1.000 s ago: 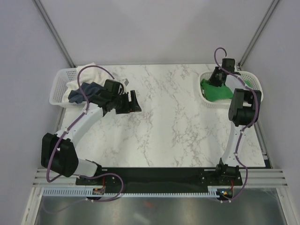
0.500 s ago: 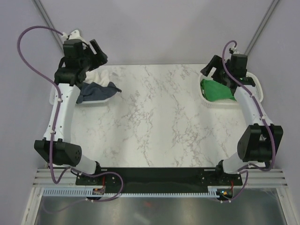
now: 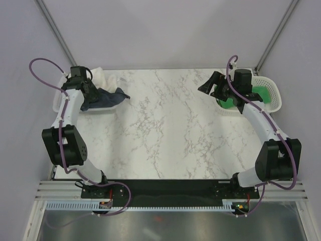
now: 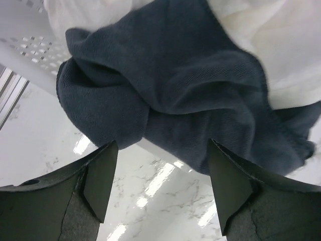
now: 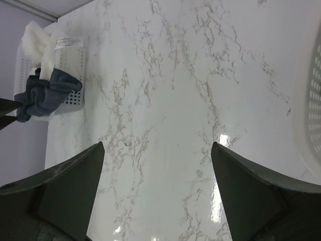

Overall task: Fold and stack the towels
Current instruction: Grab crumpled towel, then move the towel to the center of the board

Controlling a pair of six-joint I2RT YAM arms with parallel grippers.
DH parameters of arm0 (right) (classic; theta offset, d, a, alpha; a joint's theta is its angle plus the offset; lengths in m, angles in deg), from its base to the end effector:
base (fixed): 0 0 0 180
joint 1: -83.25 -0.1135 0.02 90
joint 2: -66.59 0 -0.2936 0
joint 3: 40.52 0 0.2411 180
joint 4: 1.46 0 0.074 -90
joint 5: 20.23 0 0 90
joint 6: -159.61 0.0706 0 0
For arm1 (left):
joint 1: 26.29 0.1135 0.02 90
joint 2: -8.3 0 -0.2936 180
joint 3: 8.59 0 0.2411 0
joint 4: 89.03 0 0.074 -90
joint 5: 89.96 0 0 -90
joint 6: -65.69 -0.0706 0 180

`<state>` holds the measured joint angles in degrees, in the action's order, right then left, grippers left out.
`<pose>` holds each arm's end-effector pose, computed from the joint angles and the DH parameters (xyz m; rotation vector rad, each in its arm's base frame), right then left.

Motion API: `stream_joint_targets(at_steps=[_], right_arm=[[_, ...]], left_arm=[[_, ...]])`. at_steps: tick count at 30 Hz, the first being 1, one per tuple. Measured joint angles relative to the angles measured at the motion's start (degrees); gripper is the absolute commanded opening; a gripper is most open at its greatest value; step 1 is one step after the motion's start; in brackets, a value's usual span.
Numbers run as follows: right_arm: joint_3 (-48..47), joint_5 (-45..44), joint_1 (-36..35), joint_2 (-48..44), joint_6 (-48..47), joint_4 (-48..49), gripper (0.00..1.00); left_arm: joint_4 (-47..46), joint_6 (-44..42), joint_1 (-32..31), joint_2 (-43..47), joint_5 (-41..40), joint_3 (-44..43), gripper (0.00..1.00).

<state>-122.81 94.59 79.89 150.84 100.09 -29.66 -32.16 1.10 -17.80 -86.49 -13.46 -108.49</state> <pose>0.3486 0.0502 0.3280 0.2372 2.1335 0.8050 0.3664 0.0714 0.3155 -0.8086 2.3090 0.1615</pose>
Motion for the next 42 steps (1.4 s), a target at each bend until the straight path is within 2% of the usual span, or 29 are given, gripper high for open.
stream_joint_targets(at_steps=[11, 14, 16, 17, 19, 20, 21, 27, 30, 33, 38, 42], right_arm=[[0.0, 1.0, -0.3, 0.1, -0.3, 0.1, 0.95], [0.0, 1.0, -0.3, 0.1, -0.3, 0.1, 0.95], [0.0, 1.0, -0.3, 0.1, -0.3, 0.0, 0.94], [0.0, 1.0, -0.3, 0.1, -0.3, 0.0, 0.94], [0.0, 1.0, -0.3, 0.1, -0.3, 0.0, 0.94], [0.0, 0.9, -0.4, 0.0, -0.3, -0.1, 0.94], [0.0, 0.8, -0.4, 0.0, -0.4, -0.2, 0.94], [0.0, 0.3, -0.6, -1.6, -0.7, -1.5, 0.94], [0.0, 0.3, -0.7, -3.6, -1.5, -1.8, 0.94], [0.0, 0.3, -0.8, -5.6, -2.8, -1.9, 0.95], [-1.8, 0.6, -0.8, -6.0, -4.5, -3.0, 0.95], [-2.1, 0.6, -0.9, -7.1, -4.6, -4.1, 0.95]], left_arm=[[0.4, 0.0, -0.2, -0.1, -8.1, 3.9, 0.76], [0.5, 0.1, -0.1, -0.6, -9.1, 4.3, 0.71], [0.3, 0.2, 0.1, -1.2, -9.5, 4.3, 0.54], [0.2, 0.1, 0.2, -1.5, -9.5, 4.3, 0.34], [0.0, 0.0, 0.2, -2.1, -9.2, 4.2, 0.17], [-0.2, -0.3, 0.2, -2.1, -9.0, 4.2, 0.05], [-0.2, -0.2, 0.2, -2.1, -8.8, 4.2, 0.02], [-0.2, -0.9, 0.2, 0.4, -4.7, 0.6, 0.02], [-0.6, -0.9, -0.2, 5.6, 1.1, -1.6, 0.02], [-4.1, -0.4, -1.5, 13.2, 10.9, -2.8, 0.02], [-11.2, 3.4, -7.4, 24.3, 28.8, -3.8, 0.02], [-16.4, 5.8, -17.2, 29.2, 38.1, -2.3, 0.02]])
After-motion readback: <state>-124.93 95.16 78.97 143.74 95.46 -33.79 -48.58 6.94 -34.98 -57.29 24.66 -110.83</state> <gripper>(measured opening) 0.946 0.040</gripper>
